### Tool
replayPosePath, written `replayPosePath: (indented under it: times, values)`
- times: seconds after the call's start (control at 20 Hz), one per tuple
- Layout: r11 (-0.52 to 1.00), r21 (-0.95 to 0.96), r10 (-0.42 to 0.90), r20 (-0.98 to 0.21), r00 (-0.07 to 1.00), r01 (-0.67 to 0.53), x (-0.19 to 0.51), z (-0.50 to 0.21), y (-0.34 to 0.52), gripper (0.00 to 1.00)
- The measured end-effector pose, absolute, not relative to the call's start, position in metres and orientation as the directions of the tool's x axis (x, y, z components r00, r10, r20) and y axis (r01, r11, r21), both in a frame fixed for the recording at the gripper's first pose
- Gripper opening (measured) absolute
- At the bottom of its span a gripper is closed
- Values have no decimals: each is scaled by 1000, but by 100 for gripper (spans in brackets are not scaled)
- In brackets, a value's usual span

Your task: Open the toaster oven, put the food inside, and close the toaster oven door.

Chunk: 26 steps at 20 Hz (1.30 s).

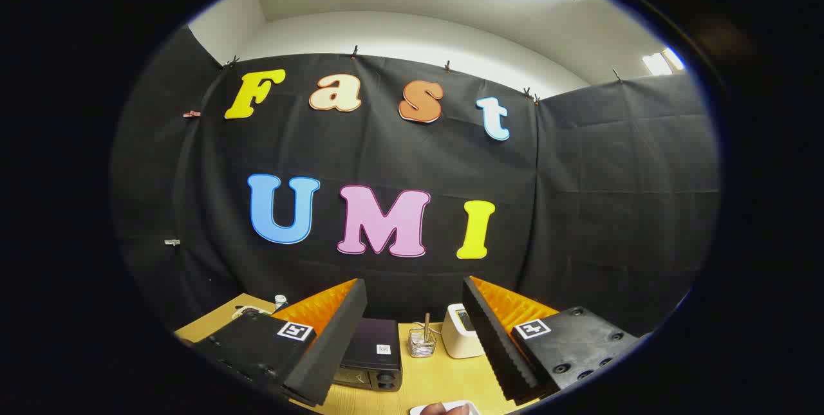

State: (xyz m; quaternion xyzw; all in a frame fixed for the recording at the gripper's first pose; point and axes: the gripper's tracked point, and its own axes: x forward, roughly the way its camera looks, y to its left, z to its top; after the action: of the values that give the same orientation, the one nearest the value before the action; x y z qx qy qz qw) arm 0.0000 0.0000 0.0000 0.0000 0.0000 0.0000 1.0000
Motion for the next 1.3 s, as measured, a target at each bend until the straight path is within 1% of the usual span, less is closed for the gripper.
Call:
replayPosePath:
  times: [0.3, 0.9, 1.1, 1.3]
  values:
    - [1000, 1, 0, -21, 1000, 0, 1, -10, 4, 97]
    - [1000, 17, -18, -20, 1000, 19, 3, -10, 8, 97]
    - [998, 55, 12, -37, 999, -10, 5, -20, 34, 97]
    - [995, 74, 73, -90, 993, -67, 10, -52, 80, 97]
